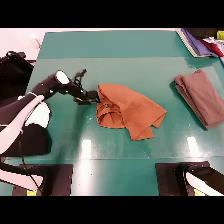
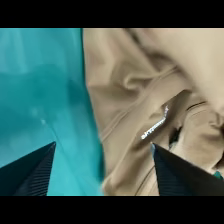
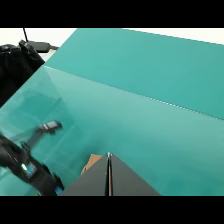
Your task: Fold the shirts.
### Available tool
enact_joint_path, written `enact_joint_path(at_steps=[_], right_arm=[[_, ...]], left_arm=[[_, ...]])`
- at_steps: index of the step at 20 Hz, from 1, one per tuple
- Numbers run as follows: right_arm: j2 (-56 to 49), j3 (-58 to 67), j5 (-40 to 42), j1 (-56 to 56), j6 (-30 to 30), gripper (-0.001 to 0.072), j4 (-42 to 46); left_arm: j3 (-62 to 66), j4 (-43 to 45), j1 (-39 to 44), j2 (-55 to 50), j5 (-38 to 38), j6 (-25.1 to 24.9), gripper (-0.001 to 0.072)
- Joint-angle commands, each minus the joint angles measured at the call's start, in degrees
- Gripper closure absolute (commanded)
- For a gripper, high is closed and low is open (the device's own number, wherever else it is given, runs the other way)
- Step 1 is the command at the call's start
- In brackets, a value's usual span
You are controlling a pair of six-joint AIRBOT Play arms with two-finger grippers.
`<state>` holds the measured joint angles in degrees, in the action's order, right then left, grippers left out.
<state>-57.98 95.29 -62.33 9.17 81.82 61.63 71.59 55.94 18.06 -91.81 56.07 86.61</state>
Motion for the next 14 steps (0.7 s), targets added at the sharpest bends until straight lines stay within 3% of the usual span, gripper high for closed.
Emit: enact_joint_path(at_steps=[1,2,3,5,6,8,11,12,13,14], right_arm=[[0.0,0.0,-0.2,0.0,0.0,0.0689,0.0],[0.0,0.0,-0.5,0.0,0.0,0.0689,0.0],[0.0,0.0,-1.5,-0.6,0.0,0.0689,-0.1],[-0.3,0.0,-5.8,-3.1,0.2,0.0689,-0.1],[-0.8,-0.1,-9.9,-5.4,0.9,0.0689,-0.2],[-1.6,-3.6,-17.9,-11.4,1.3,0.0689,-0.2],[0.2,-20.9,-20.8,-21.4,1.3,0.0686,0.0],[0.9,-28.0,-20.3,-24.4,1.3,0.0575,-0.1],[1.2,-35.2,-19.2,-27.3,1.3,0.0322,-0.2],[1.1,-42.8,-17.7,-30.0,1.3,0.0222,-1.0]], left_arm=[[-2.3,-4.0,4.3,-3.0,-3.8,-1.7,0.0007],[-2.2,-3.6,5.0,-2.9,-4.5,-1.8,0.0007],[-1.9,-3.7,5.0,-2.9,-4.0,-1.6,0.0076],[-0.5,-2.8,4.1,-2.9,-2.1,-2.1,0.0615],[0.8,-1.9,3.2,-2.9,-0.5,-2.8,0.0683],[4.7,1.0,0.4,-2.6,3.3,-2.9,0.0681],[9.4,5.8,-3.8,-1.0,6.3,-2.9,0.0681],[10.3,6.5,-4.9,-0.4,6.7,-3.0,0.0681],[10.7,6.9,-5.8,0.3,6.9,-3.1,0.0681],[10.8,7.2,-6.3,0.7,6.9,-3.1,0.0681]])
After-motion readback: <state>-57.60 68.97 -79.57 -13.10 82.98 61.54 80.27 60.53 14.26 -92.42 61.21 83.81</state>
